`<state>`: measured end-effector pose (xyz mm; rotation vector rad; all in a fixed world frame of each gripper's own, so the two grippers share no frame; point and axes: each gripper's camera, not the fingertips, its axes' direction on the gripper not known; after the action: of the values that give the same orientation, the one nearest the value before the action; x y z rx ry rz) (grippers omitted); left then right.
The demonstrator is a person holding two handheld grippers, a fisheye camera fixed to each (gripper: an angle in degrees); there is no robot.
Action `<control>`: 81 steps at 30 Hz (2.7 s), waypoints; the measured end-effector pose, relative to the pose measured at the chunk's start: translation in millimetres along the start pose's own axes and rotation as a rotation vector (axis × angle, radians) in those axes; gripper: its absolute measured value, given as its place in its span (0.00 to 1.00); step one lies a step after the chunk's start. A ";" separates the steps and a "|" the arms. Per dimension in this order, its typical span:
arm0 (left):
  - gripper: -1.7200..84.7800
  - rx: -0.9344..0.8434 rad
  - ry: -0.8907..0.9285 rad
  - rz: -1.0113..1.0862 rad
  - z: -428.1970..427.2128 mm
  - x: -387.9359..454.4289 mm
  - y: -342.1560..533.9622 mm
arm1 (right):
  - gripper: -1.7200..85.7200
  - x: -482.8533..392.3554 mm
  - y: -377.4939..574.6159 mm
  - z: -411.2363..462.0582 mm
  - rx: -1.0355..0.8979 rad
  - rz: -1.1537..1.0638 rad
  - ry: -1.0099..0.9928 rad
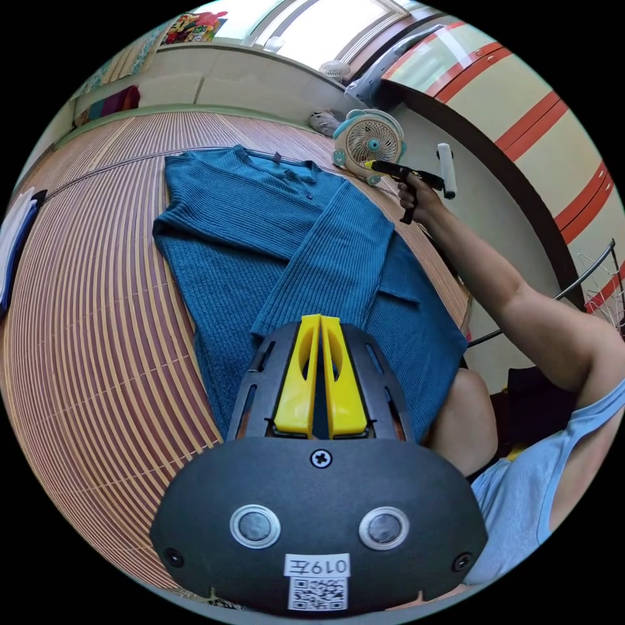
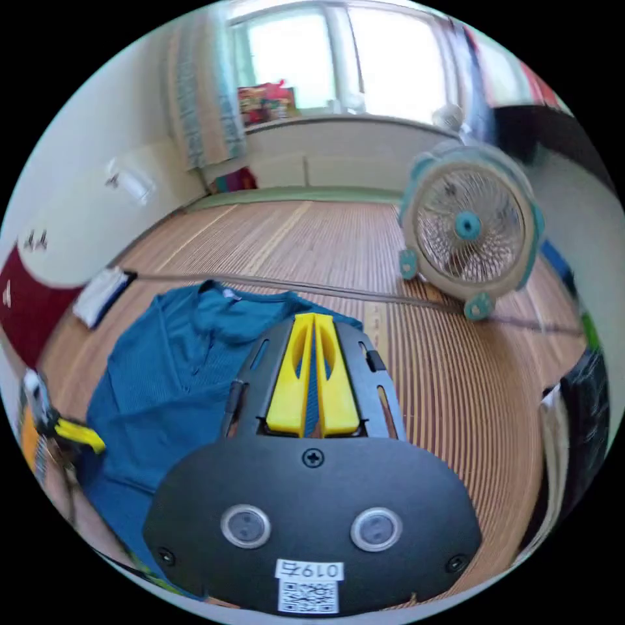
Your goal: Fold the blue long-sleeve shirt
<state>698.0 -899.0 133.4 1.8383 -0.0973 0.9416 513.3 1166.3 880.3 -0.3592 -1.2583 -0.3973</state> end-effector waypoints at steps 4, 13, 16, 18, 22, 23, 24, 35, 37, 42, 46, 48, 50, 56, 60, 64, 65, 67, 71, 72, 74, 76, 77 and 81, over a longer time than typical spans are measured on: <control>0.03 0.022 0.003 -0.024 -11.2 -6.3 5.7 | 0.02 -186.4 55.3 -34.7 0.153 -0.321 0.111; 0.03 0.132 -0.005 -0.144 -44.9 -31.1 21.8 | 0.02 -430.6 48.9 38.4 0.105 -0.427 -0.144; 0.03 0.140 -0.045 -0.178 -51.4 -38.5 24.8 | 0.01 -511.0 22.1 88.1 0.049 -0.448 -0.172; 0.03 0.138 -0.064 -0.179 -53.3 -39.2 24.9 | 0.01 -554.1 13.3 124.2 0.004 -0.448 -0.168; 0.03 0.144 -0.054 -0.174 -58.4 -39.6 27.5 | 0.01 -627.3 12.0 205.1 -0.126 -0.430 -0.195; 0.03 0.149 -0.065 -0.182 -61.1 -40.5 29.1 | 0.01 -643.9 14.8 219.7 -0.151 -0.432 -0.197; 0.03 0.151 -0.073 -0.189 -62.6 -41.3 29.9 | 0.01 -651.3 16.6 224.5 -0.154 -0.433 -0.200; 0.03 0.206 -0.119 -0.260 -83.2 -50.7 40.0 | 0.02 -769.7 -52.6 328.0 -0.253 -0.482 -0.124; 0.03 0.208 -0.109 -0.266 -85.2 -53.9 41.4 | 0.01 -785.9 -63.8 353.5 -0.324 -0.480 -0.149; 0.03 0.214 -0.100 -0.290 -91.2 -63.3 44.2 | 0.01 -836.7 -49.9 359.6 -0.350 -0.559 -0.204; 0.03 0.232 -0.105 -0.328 -98.3 -69.1 47.6 | 0.02 -884.8 15.7 332.7 -0.347 -0.777 -0.143; 0.03 0.239 -0.139 -0.346 -101.9 -70.0 49.5 | 0.03 -899.8 47.8 320.3 -0.342 -0.872 -0.094; 0.03 0.250 -0.175 -0.356 -106.6 -70.3 51.0 | 0.06 -915.0 84.1 300.4 -0.329 -0.919 -0.072; 0.03 0.262 -0.143 -0.362 -112.0 -75.7 53.7 | 0.02 -961.0 184.4 270.8 -0.135 -0.990 0.187; 0.03 0.265 -0.137 -0.356 -115.4 -77.8 54.1 | 0.01 -966.6 207.3 272.7 -0.146 -0.951 0.186; 0.03 0.267 -0.128 -0.357 -118.8 -82.3 54.2 | 0.01 -965.4 214.5 282.5 -0.179 -0.888 0.128; 0.03 0.268 -0.123 -0.357 -119.7 -83.5 54.4 | 0.01 -965.4 214.5 284.1 -0.177 -0.866 0.118; 0.03 0.269 -0.126 -0.358 -121.4 -85.0 54.8 | 0.01 -964.3 214.2 288.6 -0.186 -0.832 0.099; 0.03 0.261 -0.117 -0.359 -123.4 -89.2 54.9 | 0.01 -954.0 214.0 269.2 -0.188 -0.748 0.047; 0.03 0.260 -0.115 -0.359 -123.7 -89.8 54.7 | 0.01 -951.9 215.0 262.5 -0.180 -0.737 0.044; 0.03 0.260 -0.107 -0.356 -124.9 -91.3 53.8 | 0.01 -947.7 225.1 231.7 -0.130 -0.713 0.037; 0.03 0.259 -0.108 -0.353 -125.6 -91.8 53.1 | 0.01 -951.7 236.3 213.9 -0.114 -0.720 0.029; 0.03 0.259 -0.109 -0.354 -125.9 -92.4 52.9 | 0.01 -957.6 244.0 208.4 -0.125 -0.739 0.018; 0.03 0.254 -0.111 -0.359 -126.1 -95.4 52.5 | 0.01 -970.8 261.7 210.8 -0.166 -0.758 0.023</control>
<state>537.7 -853.6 133.2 2.0531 0.2884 0.6213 211.6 1584.1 -8.4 0.0008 -1.3119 -1.1513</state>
